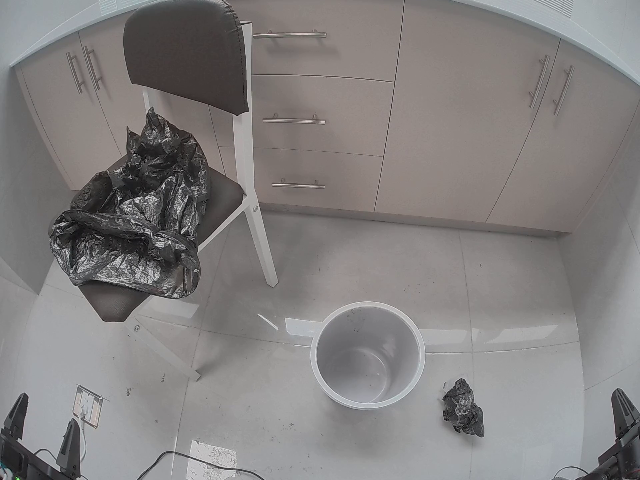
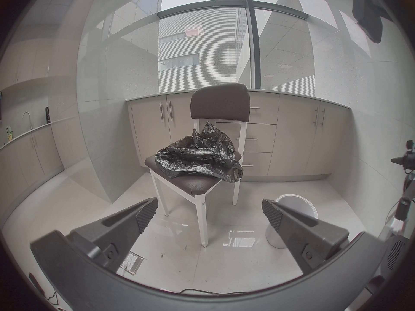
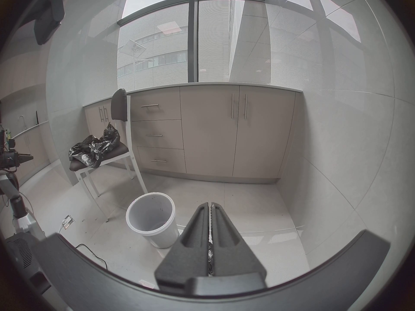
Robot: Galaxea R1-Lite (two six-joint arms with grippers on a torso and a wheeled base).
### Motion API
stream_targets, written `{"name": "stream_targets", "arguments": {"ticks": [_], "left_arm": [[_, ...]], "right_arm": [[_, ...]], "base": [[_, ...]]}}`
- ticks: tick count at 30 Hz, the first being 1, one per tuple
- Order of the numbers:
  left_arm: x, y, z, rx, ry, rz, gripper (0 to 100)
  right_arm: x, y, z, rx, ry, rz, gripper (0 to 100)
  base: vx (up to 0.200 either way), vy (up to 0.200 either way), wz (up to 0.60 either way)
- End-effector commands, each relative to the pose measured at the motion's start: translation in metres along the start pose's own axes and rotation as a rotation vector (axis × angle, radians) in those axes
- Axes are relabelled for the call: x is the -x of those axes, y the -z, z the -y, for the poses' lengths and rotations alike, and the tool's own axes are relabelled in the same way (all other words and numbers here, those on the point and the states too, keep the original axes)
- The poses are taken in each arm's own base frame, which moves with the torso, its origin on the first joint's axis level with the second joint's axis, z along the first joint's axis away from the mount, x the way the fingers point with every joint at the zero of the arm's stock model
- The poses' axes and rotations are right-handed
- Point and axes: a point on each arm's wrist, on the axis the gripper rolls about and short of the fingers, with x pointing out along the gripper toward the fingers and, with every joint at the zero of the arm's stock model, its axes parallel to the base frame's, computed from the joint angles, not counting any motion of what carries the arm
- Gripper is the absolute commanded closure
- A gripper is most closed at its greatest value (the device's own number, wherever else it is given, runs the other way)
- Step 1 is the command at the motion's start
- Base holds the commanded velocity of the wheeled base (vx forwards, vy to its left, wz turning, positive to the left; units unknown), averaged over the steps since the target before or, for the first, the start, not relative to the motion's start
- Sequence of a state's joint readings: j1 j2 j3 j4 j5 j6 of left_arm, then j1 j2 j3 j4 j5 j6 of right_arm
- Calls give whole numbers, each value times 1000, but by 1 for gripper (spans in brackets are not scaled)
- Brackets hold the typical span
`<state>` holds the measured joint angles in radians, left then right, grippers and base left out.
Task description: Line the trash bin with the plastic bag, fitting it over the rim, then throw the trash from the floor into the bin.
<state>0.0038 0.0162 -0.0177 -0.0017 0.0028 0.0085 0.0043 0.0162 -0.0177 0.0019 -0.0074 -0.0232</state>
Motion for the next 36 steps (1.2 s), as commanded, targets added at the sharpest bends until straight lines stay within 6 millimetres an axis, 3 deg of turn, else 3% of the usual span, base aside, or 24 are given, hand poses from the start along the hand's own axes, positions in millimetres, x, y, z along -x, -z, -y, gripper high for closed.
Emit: {"name": "stream_targets", "arguments": {"ticks": [1,3,4,5,6,7,9,10,11,12,13,14,15,17,20,22,23,25,27,29,35,36], "left_arm": [[0,5,0,4,2,-2,0],[0,5,0,12,4,-3,0],[0,5,0,28,4,-3,0],[0,5,0,30,4,-3,0],[0,5,0,28,4,-3,0],[0,5,0,27,4,-2,0],[2,-3,0,48,7,34,0],[10,-32,0,96,20,113,0],[10,-32,0,96,20,113,0],[20,-92,-3,241,71,179,0],[21,-114,-4,277,97,166,0],[22,-121,-5,278,104,159,0],[22,-136,-6,267,124,124,0],[17,-140,-6,211,128,71,0],[-3,-137,-3,-8,142,-21,0],[-20,-132,0,-158,229,-95,0],[-23,-131,1,-180,250,-109,0],[-48,-131,7,-304,360,-189,0],[-57,-131,9,-347,380,-214,0],[-88,-133,15,-484,414,-266,0],[-159,-135,27,-786,412,-277,0],[-161,-135,27,-795,410,-279,0]], "right_arm": [[0,4,0,-3,0,7,100],[5,-16,1,-52,7,102,100],[24,-95,4,-301,-48,319,100],[27,-121,5,-385,-70,342,100],[27,-130,5,-405,-72,344,100],[29,-168,5,-390,-82,350,100],[23,-187,6,-314,-119,313,100],[16,-189,5,-288,-149,279,100],[16,-189,5,-288,-149,279,100],[0,-187,4,-270,-215,204,100],[-11,-184,2,-269,-251,155,100],[-17,-183,1,-267,-267,131,100],[-34,-181,-2,-256,-322,77,100],[-57,-183,-6,-253,-367,51,100],[-93,-183,-12,-261,-387,42,100],[-121,-173,-18,-262,-388,9,100],[-126,-171,-19,-262,-392,-1,100],[-154,-151,-30,-265,-424,-86,100],[-160,-144,-33,-267,-431,-106,100],[-179,-124,-44,-288,-454,-149,100],[-198,-108,-55,-289,-430,-142,100],[-198,-108,-55,-289,-430,-142,100]], "base": [[0,0,0],[0,0,0],[0,0,0],[0,0,0],[0,0,0],[0,0,0],[0,0,0],[0,0,0],[0,0,0],[0,0,0],[0,0,0],[0,0,0],[0,0,0],[0,0,0],[0,0,0],[0,0,0],[0,0,0],[0,0,0],[0,0,0],[0,0,0],[0,0,0],[0,0,0]]}}
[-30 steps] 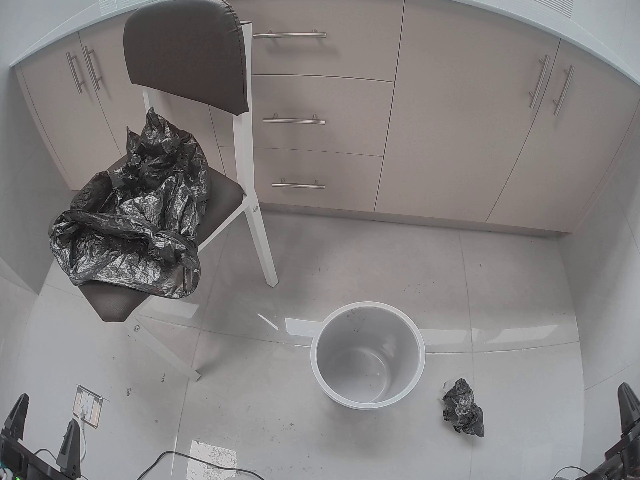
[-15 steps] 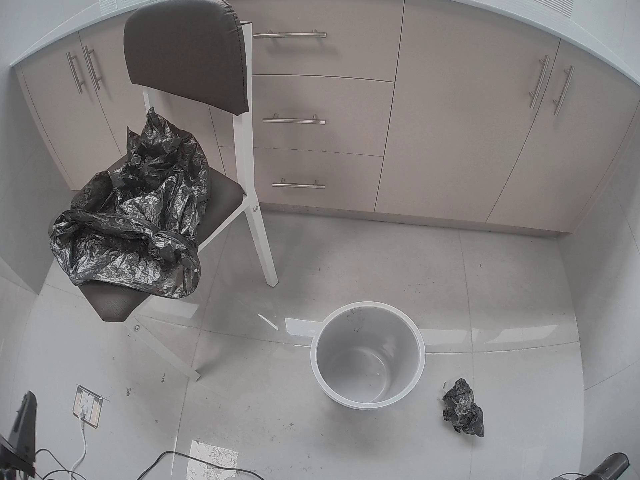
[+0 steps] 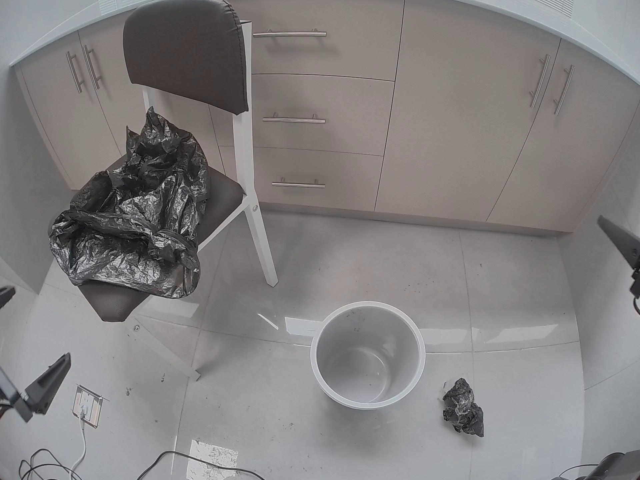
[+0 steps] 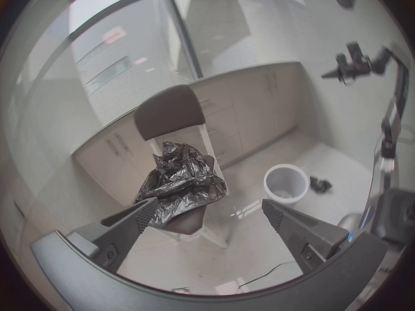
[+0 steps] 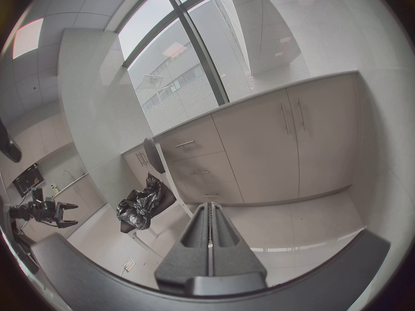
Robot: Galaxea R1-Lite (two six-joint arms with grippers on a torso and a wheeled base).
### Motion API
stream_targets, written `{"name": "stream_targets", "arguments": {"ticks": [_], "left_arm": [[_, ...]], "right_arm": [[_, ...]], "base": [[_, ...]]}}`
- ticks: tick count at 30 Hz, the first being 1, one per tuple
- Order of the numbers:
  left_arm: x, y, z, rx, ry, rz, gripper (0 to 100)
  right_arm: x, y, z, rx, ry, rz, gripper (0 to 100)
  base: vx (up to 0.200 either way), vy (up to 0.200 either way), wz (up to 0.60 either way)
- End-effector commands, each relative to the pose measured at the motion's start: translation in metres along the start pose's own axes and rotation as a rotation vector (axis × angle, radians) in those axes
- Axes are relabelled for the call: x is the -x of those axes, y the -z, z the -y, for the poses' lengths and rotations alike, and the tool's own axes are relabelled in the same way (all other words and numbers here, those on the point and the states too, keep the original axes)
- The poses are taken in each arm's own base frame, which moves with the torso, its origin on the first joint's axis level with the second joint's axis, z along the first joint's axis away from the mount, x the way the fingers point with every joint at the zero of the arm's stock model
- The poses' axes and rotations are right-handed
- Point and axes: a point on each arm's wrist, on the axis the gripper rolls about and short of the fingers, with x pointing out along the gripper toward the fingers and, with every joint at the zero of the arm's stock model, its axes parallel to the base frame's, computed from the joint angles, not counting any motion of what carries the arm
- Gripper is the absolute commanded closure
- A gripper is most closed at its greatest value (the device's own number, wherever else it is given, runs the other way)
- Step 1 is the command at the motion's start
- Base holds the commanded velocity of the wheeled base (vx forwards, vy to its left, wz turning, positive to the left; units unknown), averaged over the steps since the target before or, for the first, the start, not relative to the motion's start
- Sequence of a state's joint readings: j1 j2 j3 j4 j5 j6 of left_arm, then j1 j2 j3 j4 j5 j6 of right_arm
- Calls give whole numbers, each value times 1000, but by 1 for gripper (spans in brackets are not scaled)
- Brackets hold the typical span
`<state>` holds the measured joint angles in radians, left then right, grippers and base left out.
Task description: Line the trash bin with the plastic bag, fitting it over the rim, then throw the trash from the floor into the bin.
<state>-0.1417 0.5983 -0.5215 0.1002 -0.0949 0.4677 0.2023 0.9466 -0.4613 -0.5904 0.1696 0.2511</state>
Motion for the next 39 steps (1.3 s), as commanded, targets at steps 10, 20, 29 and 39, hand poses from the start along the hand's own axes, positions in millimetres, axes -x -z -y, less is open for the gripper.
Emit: {"name": "stream_targets", "arguments": {"ticks": [10,20,29,39], "left_arm": [[-241,-25,-24,-782,-58,-182,0],[-272,-23,-3,-949,-32,-210,0],[-277,-18,0,-956,-32,-246,0],[-282,-6,4,-958,3,-276,0]], "right_arm": [[-69,58,10,-149,-1,-192,100],[-69,57,11,-149,5,-190,100],[-69,57,11,-149,4,-191,100],[-75,62,14,-156,19,-213,100]], "base": [[0,0,0],[0,0,0],[0,0,0],[0,0,0]]}}
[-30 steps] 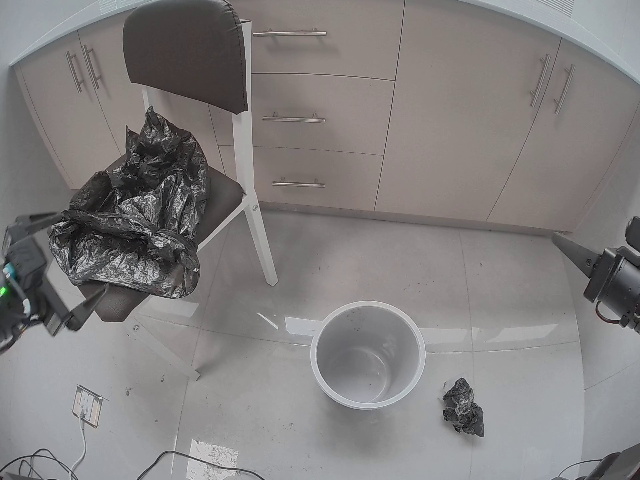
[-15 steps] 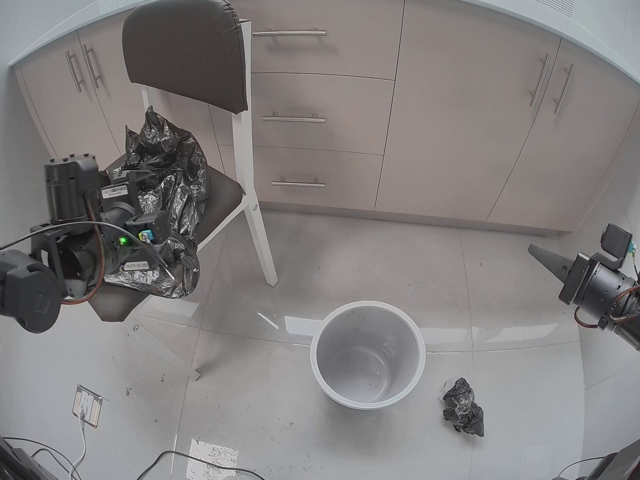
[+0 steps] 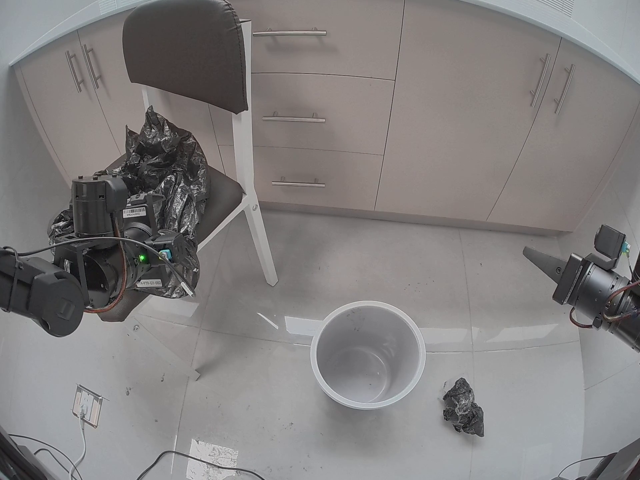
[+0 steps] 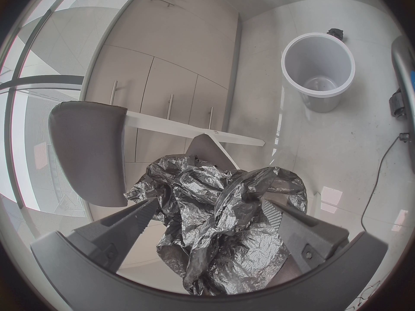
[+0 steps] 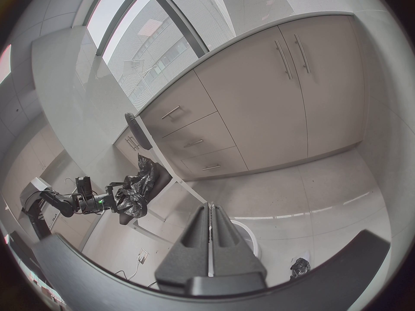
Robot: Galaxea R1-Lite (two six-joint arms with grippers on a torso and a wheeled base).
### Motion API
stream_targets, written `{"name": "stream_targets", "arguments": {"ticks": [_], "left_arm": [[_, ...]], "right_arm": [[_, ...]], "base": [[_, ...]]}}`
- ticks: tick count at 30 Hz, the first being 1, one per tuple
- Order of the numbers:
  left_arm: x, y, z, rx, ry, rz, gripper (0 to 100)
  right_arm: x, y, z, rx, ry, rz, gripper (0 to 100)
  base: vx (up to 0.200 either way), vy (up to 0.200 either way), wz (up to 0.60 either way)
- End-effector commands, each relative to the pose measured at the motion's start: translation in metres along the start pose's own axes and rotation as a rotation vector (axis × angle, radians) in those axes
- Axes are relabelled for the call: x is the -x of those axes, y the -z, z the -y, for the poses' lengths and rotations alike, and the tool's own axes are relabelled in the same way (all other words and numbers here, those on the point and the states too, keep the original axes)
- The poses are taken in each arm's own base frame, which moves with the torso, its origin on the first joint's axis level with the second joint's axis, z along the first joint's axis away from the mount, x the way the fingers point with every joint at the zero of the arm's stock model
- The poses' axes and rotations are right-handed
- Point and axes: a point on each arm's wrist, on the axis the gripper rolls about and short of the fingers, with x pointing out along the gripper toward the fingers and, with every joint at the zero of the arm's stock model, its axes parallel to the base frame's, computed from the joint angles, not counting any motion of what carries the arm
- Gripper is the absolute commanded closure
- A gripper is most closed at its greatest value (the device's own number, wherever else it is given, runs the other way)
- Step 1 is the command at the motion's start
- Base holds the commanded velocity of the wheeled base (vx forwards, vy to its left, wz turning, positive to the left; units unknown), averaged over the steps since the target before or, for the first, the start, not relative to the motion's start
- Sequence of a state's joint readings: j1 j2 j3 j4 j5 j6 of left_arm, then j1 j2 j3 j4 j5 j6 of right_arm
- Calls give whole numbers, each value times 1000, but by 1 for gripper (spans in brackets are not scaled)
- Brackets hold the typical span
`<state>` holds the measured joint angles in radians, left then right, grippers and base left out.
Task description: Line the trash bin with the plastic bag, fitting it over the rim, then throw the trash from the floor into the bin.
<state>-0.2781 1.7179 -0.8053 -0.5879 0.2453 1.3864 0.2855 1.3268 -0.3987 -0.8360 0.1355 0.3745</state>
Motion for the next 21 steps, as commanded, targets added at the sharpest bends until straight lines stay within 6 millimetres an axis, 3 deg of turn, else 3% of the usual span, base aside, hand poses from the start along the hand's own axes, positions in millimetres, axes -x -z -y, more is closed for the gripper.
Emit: {"name": "stream_targets", "arguments": {"ticks": [1,9,21], "left_arm": [[-8,1,5,-2,22,-9,0],[-24,4,17,-4,65,-30,0],[-46,19,16,22,30,-81,0]], "right_arm": [[-3,2,3,-9,10,-14,100],[-5,3,4,-38,14,-19,100],[-6,2,5,-55,16,-4,100]], "base": [[0,0,0],[0,0,0],[0,0,0]]}}
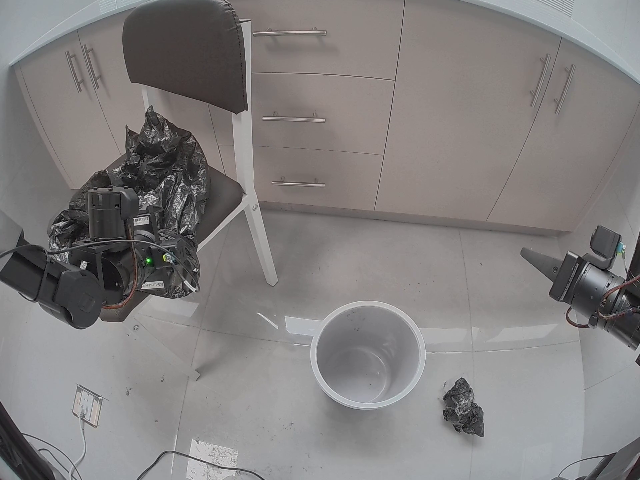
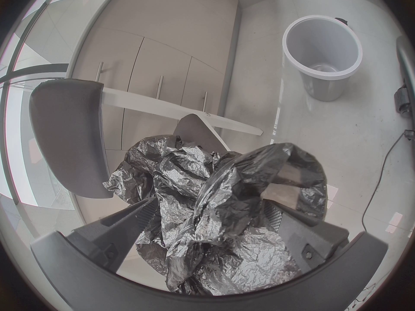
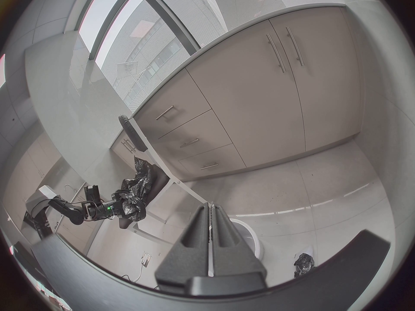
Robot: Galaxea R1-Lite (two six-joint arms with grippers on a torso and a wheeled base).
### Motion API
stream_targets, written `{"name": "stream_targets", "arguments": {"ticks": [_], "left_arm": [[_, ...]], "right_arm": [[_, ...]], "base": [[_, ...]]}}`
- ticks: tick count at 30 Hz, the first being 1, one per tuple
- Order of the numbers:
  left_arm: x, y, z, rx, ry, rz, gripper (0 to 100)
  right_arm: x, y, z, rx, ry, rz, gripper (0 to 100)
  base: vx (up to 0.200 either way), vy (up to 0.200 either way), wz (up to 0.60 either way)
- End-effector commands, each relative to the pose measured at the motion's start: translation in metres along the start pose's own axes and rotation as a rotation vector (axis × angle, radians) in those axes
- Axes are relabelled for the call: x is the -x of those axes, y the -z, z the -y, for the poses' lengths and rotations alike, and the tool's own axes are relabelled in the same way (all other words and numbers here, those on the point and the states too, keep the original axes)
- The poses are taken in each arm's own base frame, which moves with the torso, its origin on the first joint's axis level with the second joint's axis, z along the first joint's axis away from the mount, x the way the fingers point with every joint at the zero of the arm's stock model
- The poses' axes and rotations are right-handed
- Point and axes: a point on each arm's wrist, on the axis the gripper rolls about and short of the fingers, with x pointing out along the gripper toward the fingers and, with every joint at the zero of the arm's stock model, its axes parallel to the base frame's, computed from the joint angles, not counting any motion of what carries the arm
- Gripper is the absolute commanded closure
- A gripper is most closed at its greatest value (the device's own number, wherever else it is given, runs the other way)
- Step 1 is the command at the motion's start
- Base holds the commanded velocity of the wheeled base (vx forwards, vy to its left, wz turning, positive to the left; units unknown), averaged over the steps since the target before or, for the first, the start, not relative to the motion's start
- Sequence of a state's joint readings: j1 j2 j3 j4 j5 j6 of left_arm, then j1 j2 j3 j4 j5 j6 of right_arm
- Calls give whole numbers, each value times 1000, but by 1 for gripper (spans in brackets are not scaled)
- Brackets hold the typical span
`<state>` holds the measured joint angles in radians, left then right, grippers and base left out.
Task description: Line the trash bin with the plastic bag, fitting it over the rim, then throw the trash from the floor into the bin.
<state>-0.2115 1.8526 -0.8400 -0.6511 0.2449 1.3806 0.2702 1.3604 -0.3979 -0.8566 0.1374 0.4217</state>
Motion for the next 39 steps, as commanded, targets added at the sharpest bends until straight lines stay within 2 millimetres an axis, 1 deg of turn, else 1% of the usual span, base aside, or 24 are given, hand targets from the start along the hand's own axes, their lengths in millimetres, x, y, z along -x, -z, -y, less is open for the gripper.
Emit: {"name": "stream_targets", "arguments": {"ticks": [1,4,10,12,16,17,26,33,35,37,38,39], "left_arm": [[-8,2,0,4,1,-12,0],[-11,2,-4,8,-11,-13,0],[-16,1,-1,6,-2,-13,0],[-22,-1,-2,9,-8,-10,0],[-27,-3,-2,10,-8,-8,0],[-28,-3,-1,13,-3,-8,100],[-31,-5,3,55,6,-7,100],[-31,-5,2,76,-6,-3,100],[-29,-9,1,118,-8,9,100],[-24,-21,-2,224,-18,46,100],[-19,-32,-6,317,-24,80,100],[-10,-46,-15,459,-36,127,100]], "right_arm": [[0,-1,0,-4,-2,3,100],[0,0,0,-9,-2,-1,100],[-4,2,2,-12,4,-10,100],[-6,4,3,-12,2,-6,100],[-7,5,4,-11,-1,1,100],[-8,5,4,-11,-1,1,100],[-10,7,5,-12,3,-7,100],[-10,7,5,-12,3,-8,100],[-10,7,5,-12,3,-8,100],[-8,8,5,-10,3,-12,100],[-6,10,5,1,5,-16,100],[-5,12,6,7,6,-26,100]], "base": [[0,0,0],[0,0,0],[0,0,0],[0,0,0],[0,0,0],[0,0,0],[0,0,0],[0,0,0],[0,0,0],[0,0,0],[0,0,0],[0,0,0]]}}
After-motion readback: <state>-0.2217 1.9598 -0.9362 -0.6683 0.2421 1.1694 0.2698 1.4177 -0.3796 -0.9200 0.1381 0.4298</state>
